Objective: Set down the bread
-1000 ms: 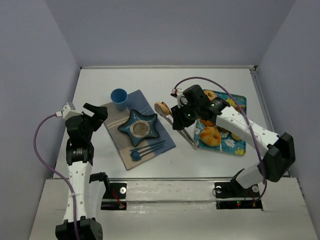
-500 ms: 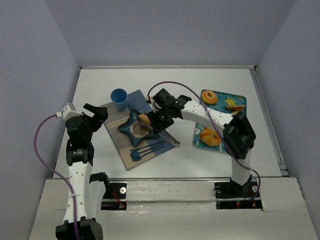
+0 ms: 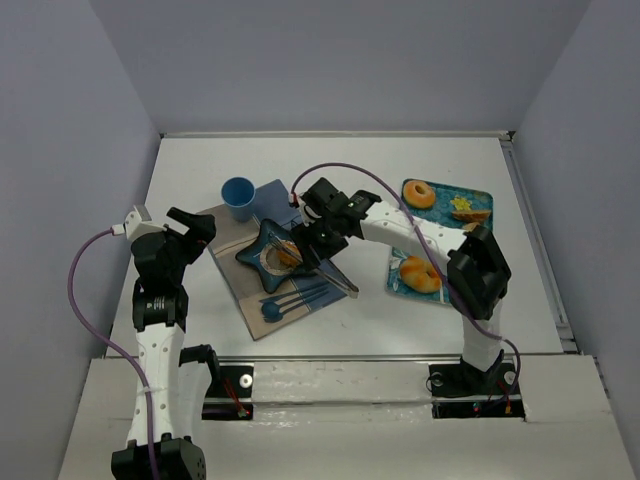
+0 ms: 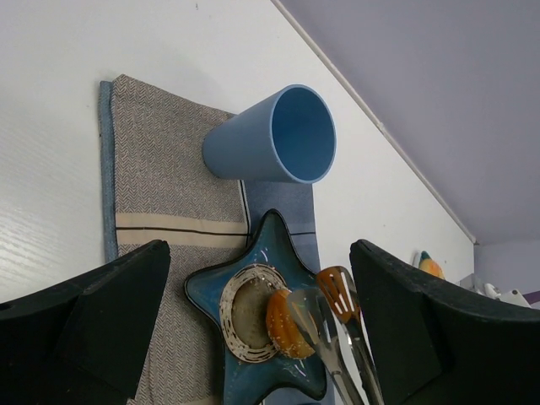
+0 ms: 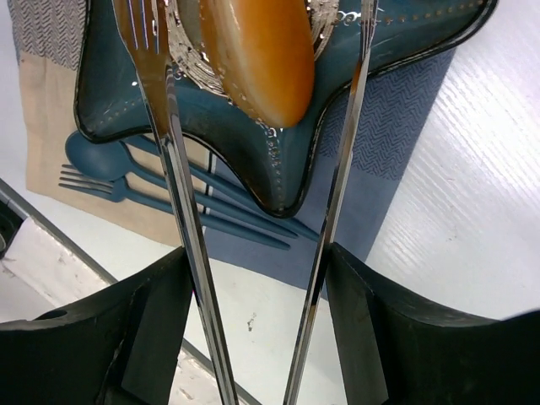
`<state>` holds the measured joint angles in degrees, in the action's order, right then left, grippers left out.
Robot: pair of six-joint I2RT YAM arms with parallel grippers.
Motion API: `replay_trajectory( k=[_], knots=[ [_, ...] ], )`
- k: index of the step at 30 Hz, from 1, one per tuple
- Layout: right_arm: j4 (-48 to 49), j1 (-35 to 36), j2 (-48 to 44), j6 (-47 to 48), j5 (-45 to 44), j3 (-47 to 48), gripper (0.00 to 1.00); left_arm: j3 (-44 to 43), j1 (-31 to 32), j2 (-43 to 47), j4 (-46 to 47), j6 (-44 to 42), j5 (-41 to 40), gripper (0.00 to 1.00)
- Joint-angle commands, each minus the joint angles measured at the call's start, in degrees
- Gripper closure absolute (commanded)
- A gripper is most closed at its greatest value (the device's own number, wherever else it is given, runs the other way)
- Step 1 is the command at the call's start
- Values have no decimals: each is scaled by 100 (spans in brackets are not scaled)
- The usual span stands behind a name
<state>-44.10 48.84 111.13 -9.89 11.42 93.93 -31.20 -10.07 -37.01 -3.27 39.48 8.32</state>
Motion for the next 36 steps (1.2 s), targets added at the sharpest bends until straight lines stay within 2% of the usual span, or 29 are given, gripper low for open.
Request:
replay_trajectory(
  k=[1,7,11,18,23,30,35,36],
  knots=[
    [-20,38,-495,-74,-455,249,33,35,22,54,107,-20,12,1],
    [-11,38,-1154,-259,-1281,-23,34,35,22,63,107,-20,12,1],
    [6,-15,-1436,-338,-1520,-234,33,44,22,72,107,-20,21,1],
    [287,-918,-1525,-338,-1415,-525,33,44,22,63,98,-20,21,1],
    [867,-1438,-902,-13,-1476,-490,31,44,22,54,81,-20,21,1],
    [956,-1807,529,58,-1634,450,27,35,22,19,72,-20,-102,1],
    [1078,-1869,1191,-320,-2267,697,21,18,22,-25,63,-20,-155,1],
    [1113,-1869,1226,-347,-2267,688,16,0,31,-34,46,-20,-155,1]
  ],
)
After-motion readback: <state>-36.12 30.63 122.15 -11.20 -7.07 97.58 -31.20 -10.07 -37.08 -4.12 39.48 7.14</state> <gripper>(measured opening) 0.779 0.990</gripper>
